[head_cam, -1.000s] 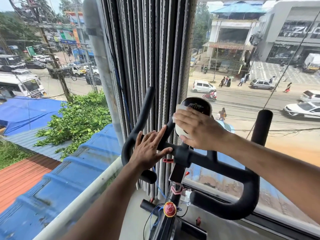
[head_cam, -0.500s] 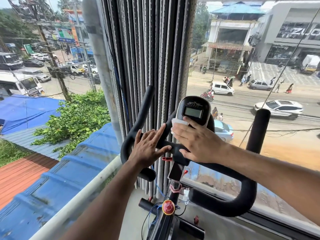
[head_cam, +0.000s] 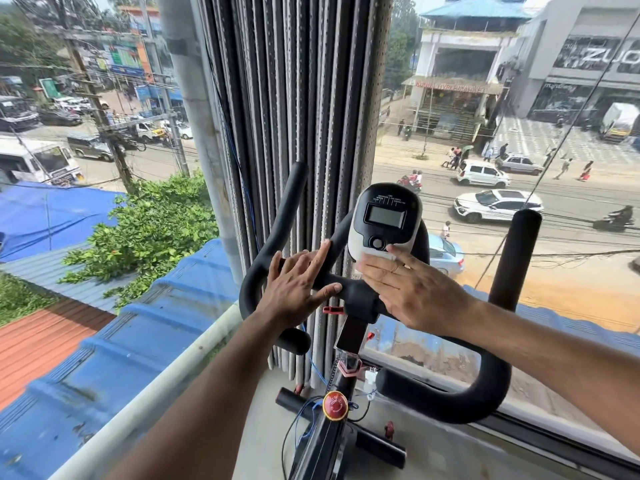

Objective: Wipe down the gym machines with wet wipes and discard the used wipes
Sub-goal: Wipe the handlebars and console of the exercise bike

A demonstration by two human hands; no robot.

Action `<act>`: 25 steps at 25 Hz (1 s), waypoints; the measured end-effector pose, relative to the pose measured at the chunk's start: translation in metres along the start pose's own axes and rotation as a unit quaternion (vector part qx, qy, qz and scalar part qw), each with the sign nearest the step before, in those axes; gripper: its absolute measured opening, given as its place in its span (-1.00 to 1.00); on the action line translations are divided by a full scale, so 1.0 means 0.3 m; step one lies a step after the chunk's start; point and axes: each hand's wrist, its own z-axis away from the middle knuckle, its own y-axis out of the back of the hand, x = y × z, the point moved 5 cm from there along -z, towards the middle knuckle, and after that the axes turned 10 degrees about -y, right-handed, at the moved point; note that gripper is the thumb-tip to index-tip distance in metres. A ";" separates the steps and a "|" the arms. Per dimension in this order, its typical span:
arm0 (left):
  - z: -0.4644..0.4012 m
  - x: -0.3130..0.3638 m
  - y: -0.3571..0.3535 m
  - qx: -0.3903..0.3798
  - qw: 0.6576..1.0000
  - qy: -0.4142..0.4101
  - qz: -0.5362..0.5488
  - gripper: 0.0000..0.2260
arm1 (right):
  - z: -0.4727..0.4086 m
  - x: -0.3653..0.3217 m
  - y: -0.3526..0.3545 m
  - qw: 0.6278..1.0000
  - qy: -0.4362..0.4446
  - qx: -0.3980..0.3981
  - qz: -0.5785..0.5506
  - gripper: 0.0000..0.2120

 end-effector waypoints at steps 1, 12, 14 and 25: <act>-0.002 -0.001 -0.004 -0.003 1.000 0.002 -0.002 -0.29 | 0.020 0.021 0.013 1.000 -0.010 0.007 -0.006 -0.53; 0.005 0.001 -0.004 0.009 1.000 -0.002 -0.002 -0.27 | -0.028 -0.023 0.035 0.988 -0.152 -0.003 0.013 -0.48; 0.004 -0.001 -0.004 0.011 1.000 0.001 0.000 -0.26 | -0.045 -0.028 0.028 0.988 -0.151 -0.024 0.034 -0.42; -0.004 0.003 -0.004 0.008 1.000 0.000 0.005 -0.25 | -0.076 0.022 0.034 0.986 -0.152 -0.031 0.053 -0.31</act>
